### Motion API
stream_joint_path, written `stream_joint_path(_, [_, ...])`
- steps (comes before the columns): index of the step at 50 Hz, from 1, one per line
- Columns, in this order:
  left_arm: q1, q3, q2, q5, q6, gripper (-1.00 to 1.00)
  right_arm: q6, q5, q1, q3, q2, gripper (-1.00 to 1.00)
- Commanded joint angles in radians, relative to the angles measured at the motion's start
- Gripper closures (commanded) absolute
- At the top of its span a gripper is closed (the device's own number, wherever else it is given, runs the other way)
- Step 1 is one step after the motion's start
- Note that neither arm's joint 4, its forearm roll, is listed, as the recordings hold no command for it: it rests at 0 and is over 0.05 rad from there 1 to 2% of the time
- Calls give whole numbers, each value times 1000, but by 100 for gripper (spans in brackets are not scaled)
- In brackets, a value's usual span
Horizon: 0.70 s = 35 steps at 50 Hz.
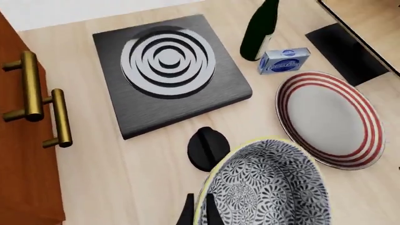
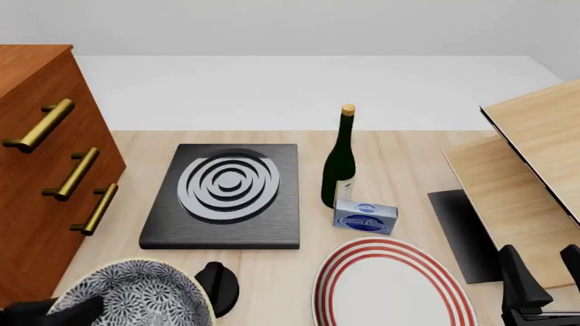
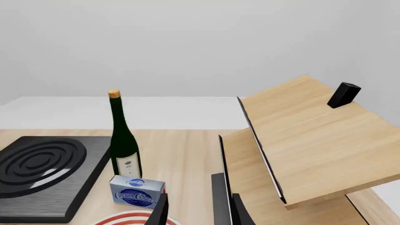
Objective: Pick up the akita bowl and put it on the plate.
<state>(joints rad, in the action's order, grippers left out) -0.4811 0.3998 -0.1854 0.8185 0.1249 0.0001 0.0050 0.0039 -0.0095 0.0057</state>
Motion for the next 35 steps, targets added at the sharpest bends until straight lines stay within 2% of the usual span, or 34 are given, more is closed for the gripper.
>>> stream_joint_path(1, [-64, 80, -169, -154, 80, 100, 0, 0, 0, 0, 0, -100])
stream_joint_path(4, [-107, 94, -245, -222, 118, 100, 0, 0, 0, 0, 0, -100])
stream_joint_path(5, [-101, 107, -282, -248, 104, 100, 0, 0, 0, 0, 0, -100])
stream_joint_path(7, [-156, 138, -321, -276, 145, 100, 0, 0, 0, 0, 0, -100])
stream_joint_path(12, [-149, 198, -416, -317, 134, 100, 0, 0, 0, 0, 0, -100])
stream_joint_path(13, [-195, 213, -435, -326, 145, 100, 0, 0, 0, 0, 0, -100])
stream_joint_path(17, [-216, 232, -502, -371, 165, 100, 0, 0, 0, 0, 0, -100])
stream_joint_path(18, [-243, 232, -521, -383, 192, 100, 0, 0, 0, 0, 0, -100])
stream_joint_path(19, [-251, 238, -532, -390, 184, 100, 0, 0, 0, 0, 0, -100])
stream_joint_path(20, [-259, 237, -561, -404, 217, 100, 0, 0, 0, 0, 0, -100])
stream_joint_path(22, [-289, 249, -591, -414, 188, 100, 0, 0, 0, 0, 0, -100])
stream_joint_path(27, [-366, 271, -716, -448, 236, 100, 0, 0, 0, 0, 0, -100])
stream_joint_path(28, [-366, 280, -728, -447, 221, 100, 0, 0, 0, 0, 0, -100])
stream_joint_path(29, [-398, 289, -750, -446, 276, 100, 0, 0, 0, 0, 0, -100])
stream_joint_path(33, [-422, 318, -812, -437, 282, 100, 0, 0, 0, 0, 0, -100])
stream_joint_path(34, [-449, 327, -824, -436, 311, 100, 0, 0, 0, 0, 0, -100])
stream_joint_path(35, [-445, 349, -844, -424, 281, 100, 0, 0, 0, 0, 0, -100])
